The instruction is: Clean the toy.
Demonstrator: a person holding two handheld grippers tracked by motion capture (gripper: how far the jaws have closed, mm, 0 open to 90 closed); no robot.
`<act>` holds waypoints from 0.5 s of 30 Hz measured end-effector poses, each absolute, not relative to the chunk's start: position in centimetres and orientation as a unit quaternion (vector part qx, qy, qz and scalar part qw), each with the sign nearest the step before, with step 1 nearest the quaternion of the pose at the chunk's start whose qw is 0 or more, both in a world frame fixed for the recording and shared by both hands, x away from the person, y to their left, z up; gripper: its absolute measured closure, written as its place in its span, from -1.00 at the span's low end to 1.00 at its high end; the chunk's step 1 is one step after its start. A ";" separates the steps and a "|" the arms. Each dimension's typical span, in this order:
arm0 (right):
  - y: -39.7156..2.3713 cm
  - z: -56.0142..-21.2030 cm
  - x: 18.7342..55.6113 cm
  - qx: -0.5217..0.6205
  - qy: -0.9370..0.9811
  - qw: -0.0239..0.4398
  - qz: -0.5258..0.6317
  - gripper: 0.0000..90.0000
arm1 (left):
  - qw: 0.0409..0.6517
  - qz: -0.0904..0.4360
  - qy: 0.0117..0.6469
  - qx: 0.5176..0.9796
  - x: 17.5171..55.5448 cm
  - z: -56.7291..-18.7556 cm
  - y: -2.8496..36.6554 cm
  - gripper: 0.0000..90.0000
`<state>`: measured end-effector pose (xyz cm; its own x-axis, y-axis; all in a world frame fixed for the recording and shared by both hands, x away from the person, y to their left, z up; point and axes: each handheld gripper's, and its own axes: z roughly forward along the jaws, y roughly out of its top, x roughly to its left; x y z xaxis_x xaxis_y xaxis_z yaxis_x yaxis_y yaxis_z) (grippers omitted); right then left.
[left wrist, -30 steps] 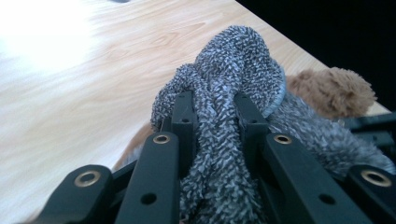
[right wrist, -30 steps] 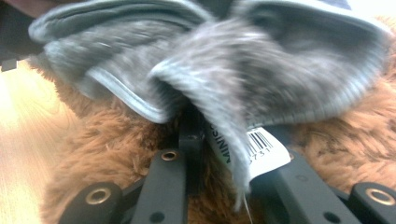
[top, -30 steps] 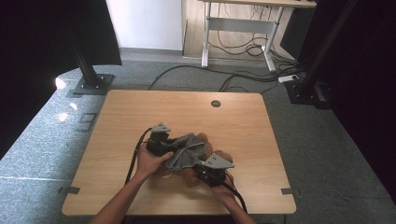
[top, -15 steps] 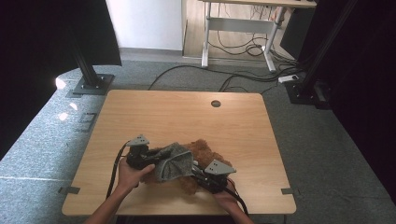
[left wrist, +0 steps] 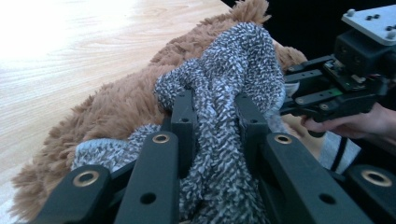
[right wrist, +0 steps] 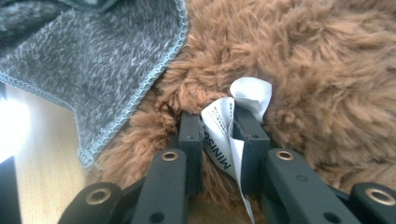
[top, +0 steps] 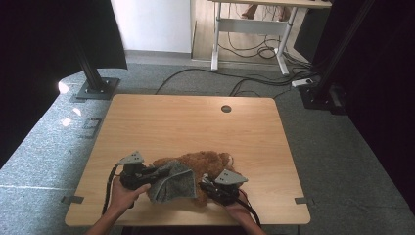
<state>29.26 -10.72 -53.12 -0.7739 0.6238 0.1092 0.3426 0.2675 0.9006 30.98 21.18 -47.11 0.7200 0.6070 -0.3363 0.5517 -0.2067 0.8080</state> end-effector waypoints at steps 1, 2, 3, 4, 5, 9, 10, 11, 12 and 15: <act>-10.6 -53.1 29.3 0.309 0.784 0.137 0.521 0.70 | 0.509 0.035 0.373 0.775 31.3 -47.4 21.1 0.63; -10.6 -53.1 29.5 0.311 0.783 0.141 0.520 0.70 | 0.509 0.039 0.373 0.775 31.5 -47.6 21.0 0.63; -10.5 -53.1 29.6 0.312 0.781 0.144 0.521 0.70 | 0.511 0.041 0.374 0.773 31.7 -47.8 20.9 0.63; -10.5 -53.1 29.7 0.314 0.780 0.150 0.520 0.69 | 0.514 0.040 0.377 0.770 32.0 -48.0 20.8 0.64; -10.4 -53.1 29.8 0.316 0.779 0.158 0.519 0.69 | 0.515 0.046 0.377 0.769 32.2 -48.1 20.7 0.64; -10.5 -53.1 30.2 0.320 0.776 0.174 0.516 0.69 | 0.517 0.062 0.372 0.768 32.5 -48.5 20.0 0.65; -10.5 -53.1 30.2 0.321 0.775 0.176 0.515 0.69 | 0.518 0.068 0.371 0.768 32.5 -48.7 19.8 0.65; -10.6 -53.1 30.2 0.322 0.774 0.179 0.515 0.69 | 0.519 0.071 0.371 0.767 32.7 -48.8 19.5 0.65; -10.7 -53.1 30.3 0.324 0.773 0.183 0.514 0.69 | 0.519 0.074 0.371 0.766 32.8 -48.8 19.4 0.65; -10.8 -53.2 30.5 0.329 0.768 0.196 0.513 0.69 | 0.517 0.096 0.367 0.767 33.4 -49.0 18.6 0.65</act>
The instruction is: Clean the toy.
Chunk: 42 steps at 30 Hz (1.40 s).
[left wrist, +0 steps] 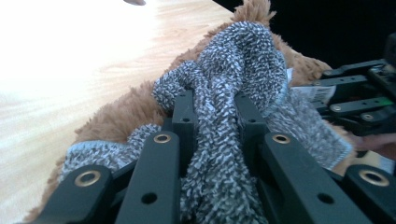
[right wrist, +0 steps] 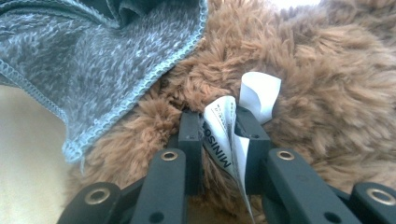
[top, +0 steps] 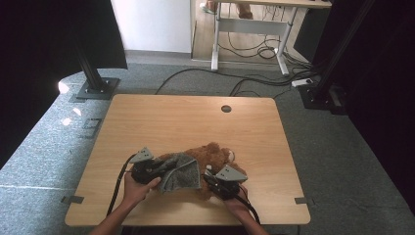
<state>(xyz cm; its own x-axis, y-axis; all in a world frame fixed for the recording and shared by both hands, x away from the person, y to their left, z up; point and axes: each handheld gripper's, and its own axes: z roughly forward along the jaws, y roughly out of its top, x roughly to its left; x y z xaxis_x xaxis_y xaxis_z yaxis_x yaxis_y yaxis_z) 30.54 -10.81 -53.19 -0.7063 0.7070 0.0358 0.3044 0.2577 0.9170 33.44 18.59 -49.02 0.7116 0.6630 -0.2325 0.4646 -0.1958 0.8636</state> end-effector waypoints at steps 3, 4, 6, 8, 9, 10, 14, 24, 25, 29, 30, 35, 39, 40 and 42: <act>-10.9 -53.3 31.1 0.336 0.762 0.205 0.514 0.69 | 0.515 0.105 0.367 0.768 34.2 -49.0 18.1 0.65; -10.9 -53.2 31.4 0.339 0.760 0.209 0.514 0.69 | 0.515 0.105 0.367 0.768 34.6 -49.1 18.0 0.65; -11.1 -53.2 32.2 0.342 0.756 0.216 0.515 0.69 | 0.516 0.107 0.369 0.765 35.6 -49.1 17.7 0.65; -11.2 -53.2 32.7 0.346 0.753 0.219 0.516 0.69 | 0.516 0.108 0.370 0.765 36.1 -49.2 17.6 0.65; -11.2 -53.2 32.9 0.347 0.751 0.221 0.516 0.69 | 0.515 0.112 0.371 0.764 36.5 -49.2 17.4 0.65; -11.2 -53.2 33.3 0.349 0.749 0.224 0.517 0.69 | 0.515 0.117 0.372 0.764 36.8 -49.3 17.3 0.65; -11.2 -53.3 34.2 0.357 0.740 0.235 0.520 0.69 | 0.517 0.135 0.376 0.757 37.4 -49.6 16.7 0.65; -11.7 -53.3 34.4 0.371 0.728 0.233 0.528 0.69 | 0.528 0.103 0.373 0.756 38.1 -47.9 16.7 0.62; -11.7 -53.3 34.2 0.369 0.729 0.232 0.528 0.70 | 0.533 0.096 0.372 0.753 38.0 -47.4 16.7 0.61; -11.3 -53.4 33.4 0.360 0.740 0.223 0.522 0.70 | 0.538 0.083 0.348 0.763 37.6 -45.0 14.7 0.61; -11.1 -53.4 33.2 0.356 0.744 0.222 0.520 0.70 | 0.530 0.082 0.341 0.772 37.7 -44.6 13.5 0.61; -10.3 -53.7 32.5 0.343 0.758 0.226 0.507 0.71 | 0.492 0.082 0.360 0.789 39.3 -44.4 9.3 0.60; -10.6 -53.7 32.5 0.347 0.760 0.213 0.507 0.71 | 0.477 0.061 0.388 0.786 39.8 -45.3 9.1 0.59; -10.7 -53.8 32.5 0.347 0.760 0.209 0.508 0.71 | 0.479 0.062 0.391 0.784 39.5 -45.3 9.6 0.59; -10.7 -53.8 32.4 0.344 0.763 0.208 0.505 0.71 | 0.481 0.066 0.392 0.781 39.0 -45.2 10.5 0.59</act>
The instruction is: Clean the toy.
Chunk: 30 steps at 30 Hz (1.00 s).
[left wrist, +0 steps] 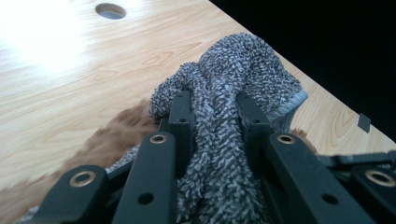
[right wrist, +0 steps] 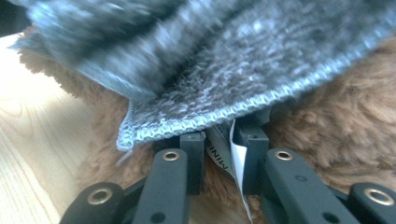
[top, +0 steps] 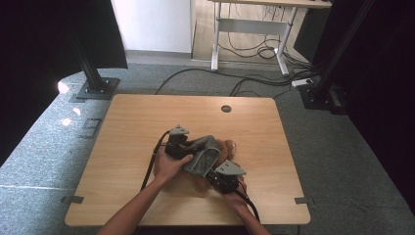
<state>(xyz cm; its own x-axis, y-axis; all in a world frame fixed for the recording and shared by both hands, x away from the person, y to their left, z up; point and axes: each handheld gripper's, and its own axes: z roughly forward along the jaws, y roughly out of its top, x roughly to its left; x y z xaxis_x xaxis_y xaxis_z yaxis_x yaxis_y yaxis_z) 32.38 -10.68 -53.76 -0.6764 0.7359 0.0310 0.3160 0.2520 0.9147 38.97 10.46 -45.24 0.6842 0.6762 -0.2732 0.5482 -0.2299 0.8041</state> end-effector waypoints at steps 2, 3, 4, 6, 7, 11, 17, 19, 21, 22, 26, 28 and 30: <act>-10.7 -53.8 32.3 0.344 0.765 0.208 0.503 0.71 | 0.483 0.073 0.394 0.778 38.3 -45.1 11.9 0.59; -10.7 -53.8 32.3 0.343 0.765 0.208 0.503 0.71 | 0.482 0.073 0.397 0.778 38.0 -45.2 12.7 0.59; -10.8 -53.8 32.2 0.345 0.766 0.204 0.503 0.71 | 0.482 0.072 0.400 0.776 37.9 -45.2 13.4 0.59; -10.8 -53.7 32.1 0.344 0.767 0.200 0.504 0.70 | 0.490 0.061 0.411 0.766 37.4 -45.5 15.4 0.59; -10.7 -53.7 32.0 0.345 0.768 0.196 0.504 0.70 | 0.494 0.057 0.414 0.763 37.2 -45.6 15.9 0.59; -10.5 -53.7 31.8 0.343 0.771 0.190 0.501 0.69 | 0.508 0.054 0.421 0.749 36.1 -45.6 17.7 0.59; -11.6 -53.6 31.8 0.351 0.768 0.167 0.510 0.63 | 0.522 0.067 0.423 0.737 34.5 -45.3 19.9 0.57; -12.0 -53.6 31.8 0.356 0.765 0.158 0.513 0.59 | 0.526 0.069 0.432 0.730 34.2 -45.3 21.0 0.56; -12.3 -53.6 31.8 0.355 0.763 0.153 0.517 0.55 | 0.524 0.068 0.439 0.726 34.1 -45.6 21.8 0.56; -12.4 -53.5 31.8 0.355 0.764 0.150 0.517 0.53 | 0.524 0.068 0.443 0.724 34.1 -45.8 22.1 0.55; -12.5 -52.5 31.5 0.345 0.760 0.161 0.527 0.32 | 0.521 0.069 0.446 0.725 33.8 -46.6 22.5 0.55; -12.8 -51.4 31.5 0.350 0.747 0.175 0.538 0.04 | 0.521 0.066 0.445 0.725 33.8 -46.8 22.5 0.55; -13.3 -50.6 31.7 0.359 0.737 0.182 0.543 -0.08 | 0.517 0.061 0.441 0.731 33.7 -47.0 22.4 0.55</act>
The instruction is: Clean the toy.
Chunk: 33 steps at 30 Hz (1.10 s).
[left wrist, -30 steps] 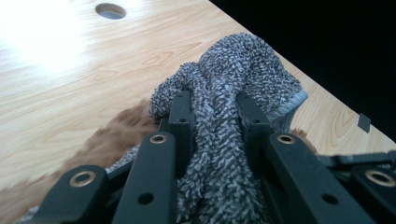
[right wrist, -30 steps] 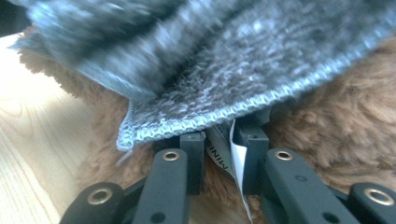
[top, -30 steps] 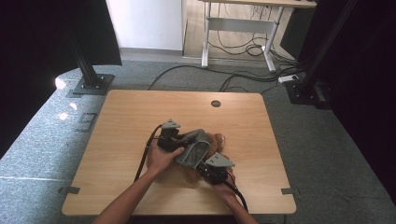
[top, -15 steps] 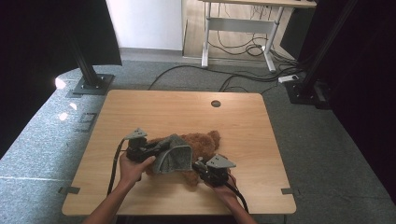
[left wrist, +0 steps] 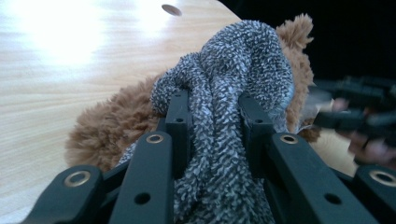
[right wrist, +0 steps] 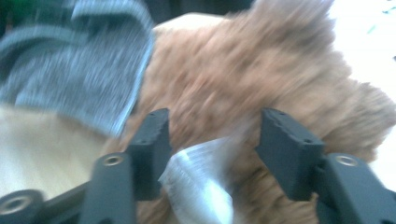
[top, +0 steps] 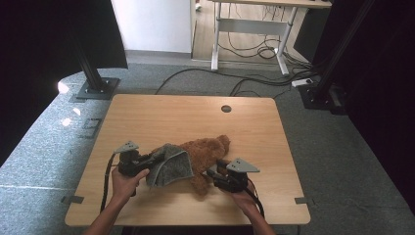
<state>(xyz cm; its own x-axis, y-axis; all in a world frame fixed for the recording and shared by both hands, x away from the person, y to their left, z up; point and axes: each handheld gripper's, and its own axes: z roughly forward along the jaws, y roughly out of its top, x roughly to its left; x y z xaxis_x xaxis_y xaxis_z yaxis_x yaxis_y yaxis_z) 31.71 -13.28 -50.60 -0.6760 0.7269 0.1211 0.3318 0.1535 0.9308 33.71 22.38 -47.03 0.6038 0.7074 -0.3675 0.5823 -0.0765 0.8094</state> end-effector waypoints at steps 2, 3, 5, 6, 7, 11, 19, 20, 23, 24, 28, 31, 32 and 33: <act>-13.9 -50.0 32.3 0.365 0.734 0.186 0.541 -0.22 | 0.514 0.057 0.437 0.736 33.5 -47.2 22.3 0.55; -14.2 -49.9 32.9 0.373 0.738 0.179 0.533 -0.31 | 0.515 0.056 0.436 0.736 33.5 -47.3 22.4 0.55; -14.6 -50.2 33.9 0.383 0.746 0.169 0.519 -0.35 | 0.515 0.054 0.438 0.735 33.4 -47.4 22.5 0.55; -14.6 -50.5 34.3 0.387 0.747 0.166 0.515 -0.38 | 0.515 0.051 0.437 0.736 33.4 -47.5 22.6 0.55; -14.7 -50.9 34.8 0.390 0.754 0.156 0.505 -0.44 | 0.517 0.048 0.439 0.733 33.5 -47.7 22.8 0.56; -14.4 -52.2 35.9 0.384 0.770 0.112 0.498 -0.34 | 0.518 0.040 0.444 0.730 33.6 -48.2 23.0 0.56; -12.9 -52.7 35.3 0.355 0.787 0.139 0.485 0.45 | 0.533 0.016 0.451 0.716 33.9 -48.5 23.8 0.56; -12.8 -52.9 35.0 0.358 0.786 0.150 0.482 0.49 | 0.542 0.011 0.448 0.711 34.1 -48.1 23.7 0.55; -12.9 -53.2 34.7 0.365 0.781 0.162 0.481 0.55 | 0.551 0.013 0.442 0.707 34.8 -46.6 23.1 0.55; -12.9 -53.2 34.6 0.365 0.781 0.161 0.481 0.55 | 0.552 0.017 0.438 0.710 35.2 -45.9 22.6 0.55; -12.7 -53.4 34.3 0.358 0.782 0.163 0.483 0.55 | 0.548 0.001 0.422 0.722 37.4 -44.2 19.7 0.55; -12.8 -53.5 34.2 0.357 0.780 0.167 0.486 0.55 | 0.540 -0.004 0.415 0.732 38.4 -43.7 17.7 0.55; -12.8 -53.5 34.1 0.357 0.779 0.167 0.487 0.55 | 0.537 -0.003 0.412 0.736 38.8 -43.6 16.6 0.55; -12.8 -53.5 34.1 0.356 0.779 0.170 0.487 0.55 | 0.534 -0.002 0.411 0.739 39.1 -43.4 16.0 0.55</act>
<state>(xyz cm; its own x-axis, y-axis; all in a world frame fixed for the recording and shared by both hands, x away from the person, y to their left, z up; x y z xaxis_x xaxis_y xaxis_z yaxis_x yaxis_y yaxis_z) 34.09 -12.80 -53.54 -0.6884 0.7205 0.0829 0.3896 0.2709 0.8802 39.09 16.04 -43.43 0.6625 0.6052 -0.4414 0.6094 -0.0928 0.7874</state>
